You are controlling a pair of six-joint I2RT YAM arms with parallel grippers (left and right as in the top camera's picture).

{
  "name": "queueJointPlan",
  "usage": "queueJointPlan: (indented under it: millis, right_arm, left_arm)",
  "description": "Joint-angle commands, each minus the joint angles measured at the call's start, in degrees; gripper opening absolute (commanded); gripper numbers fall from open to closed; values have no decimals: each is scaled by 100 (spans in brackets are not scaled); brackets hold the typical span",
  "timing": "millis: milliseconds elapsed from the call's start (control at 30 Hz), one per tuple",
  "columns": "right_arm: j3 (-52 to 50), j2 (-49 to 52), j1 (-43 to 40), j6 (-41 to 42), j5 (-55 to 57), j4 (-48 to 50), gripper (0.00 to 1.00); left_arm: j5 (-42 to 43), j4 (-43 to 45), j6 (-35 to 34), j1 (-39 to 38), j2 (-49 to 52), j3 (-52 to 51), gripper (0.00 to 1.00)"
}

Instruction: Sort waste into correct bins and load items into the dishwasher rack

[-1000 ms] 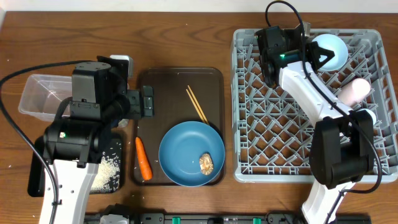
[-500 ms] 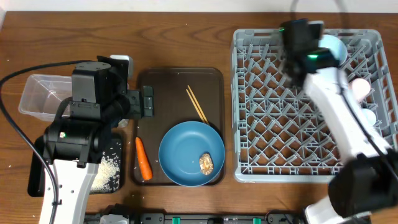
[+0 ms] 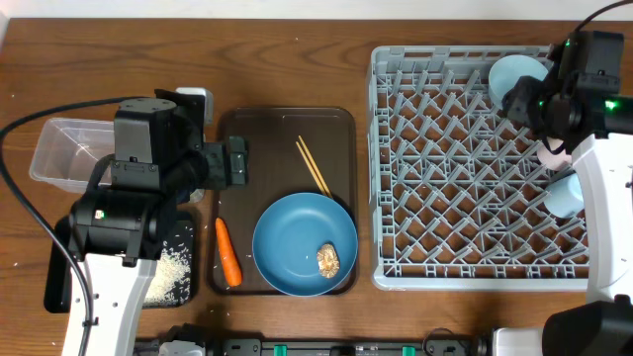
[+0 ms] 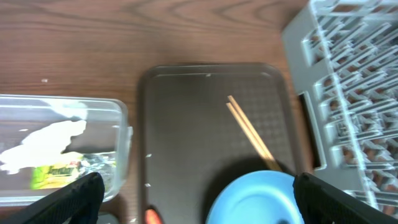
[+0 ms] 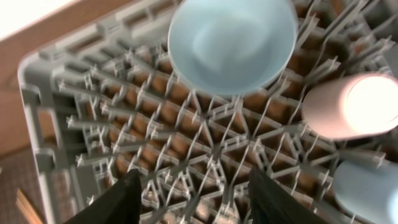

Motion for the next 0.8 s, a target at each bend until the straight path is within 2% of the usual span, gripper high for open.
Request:
queueJointPlan:
  millis: [0,100,367,567,667,767]
  right_arm:
    - [35,157,4,-22,-168,-48,50]
    - [35,470,-83,378,251,181,50]
    - [35,1303,-719,1521,46,730,53]
    - [35,1539,-1182,1685,-723,1091,52]
    - [35,1679,-1198,1840,-748,1152,52]
    - [35,1851,-1172,1950,-765,1231,45]
  left_arm:
    - [616,243,-201,33,46,116,98]
    - [942,365,-203,33,131,114,98]
    - [1049,-90,-201,33,275,114,98]
    - [1047,-125,-199,33,284,109,98]
    - [1049,-114,-199,33,310,109,98]
    - [1049,-116,-199,33,348,109,98]
